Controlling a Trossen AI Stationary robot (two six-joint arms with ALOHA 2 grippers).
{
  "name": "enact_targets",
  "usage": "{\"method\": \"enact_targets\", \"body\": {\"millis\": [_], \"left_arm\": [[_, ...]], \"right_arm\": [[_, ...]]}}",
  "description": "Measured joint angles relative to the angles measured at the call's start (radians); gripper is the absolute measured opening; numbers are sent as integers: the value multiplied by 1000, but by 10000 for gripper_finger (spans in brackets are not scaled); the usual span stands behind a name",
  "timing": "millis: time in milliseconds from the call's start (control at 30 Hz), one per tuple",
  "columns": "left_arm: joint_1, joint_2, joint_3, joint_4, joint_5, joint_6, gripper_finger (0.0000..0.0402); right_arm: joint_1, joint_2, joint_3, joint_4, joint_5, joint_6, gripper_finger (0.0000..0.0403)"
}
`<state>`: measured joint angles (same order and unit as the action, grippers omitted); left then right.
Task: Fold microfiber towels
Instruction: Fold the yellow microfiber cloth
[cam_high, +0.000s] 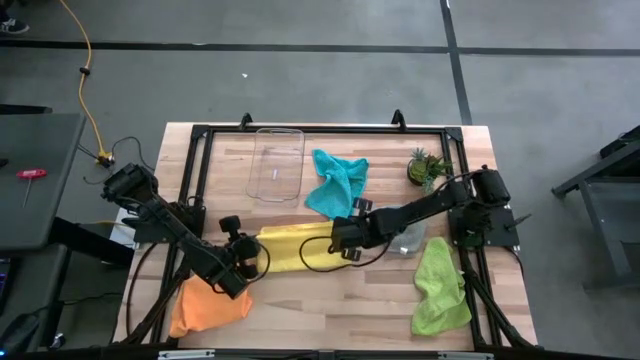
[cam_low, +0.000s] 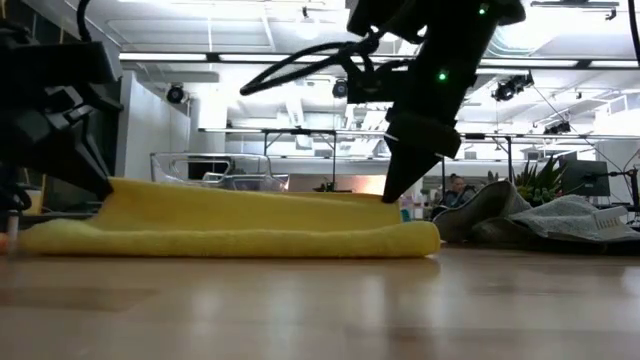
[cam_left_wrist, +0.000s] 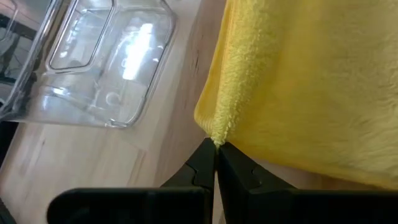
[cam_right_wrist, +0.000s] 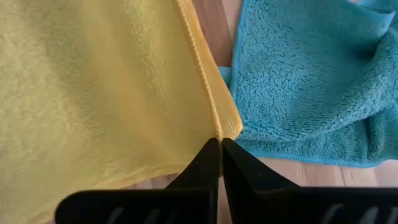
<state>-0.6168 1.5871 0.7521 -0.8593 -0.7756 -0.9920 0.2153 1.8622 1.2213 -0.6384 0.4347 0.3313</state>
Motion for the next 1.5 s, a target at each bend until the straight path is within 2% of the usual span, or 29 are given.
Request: {"method": "enact_targets", "body": {"millis": [267,533,700,867,933,1067,1167,1267,1400,1500], "left_arm": [[10,0,0,-4,3,8,11],[14,0,0,-13,2,33,53],[38,0,2,-33,11,78,93],[45,-12,58,-209,0,66,126],[36,-43,75,-260,-26,34,135],[-9,-158,53,-227,-125,-22,144],[-60,-261,-6,-135,-176,-42,145],[-103,-377,-78,71,-176,29,145],[-126,-498,-198,489,-113,280,145],[-100,-558,-306,824,12,498,145]], "right_arm": [[-19,0,-13,36,-19,7,0],[-19,0,-13,35,-20,9,8],[-19,-2,-13,25,57,-1,72],[-6,-44,-13,-61,162,-25,149],[7,-71,-17,-93,181,-7,174],[39,-145,-98,-84,180,49,205],[64,-216,-211,-17,148,118,214],[79,-294,-318,147,87,161,216],[69,-364,-408,395,-58,217,216],[34,-373,-425,442,-162,326,216]]}}
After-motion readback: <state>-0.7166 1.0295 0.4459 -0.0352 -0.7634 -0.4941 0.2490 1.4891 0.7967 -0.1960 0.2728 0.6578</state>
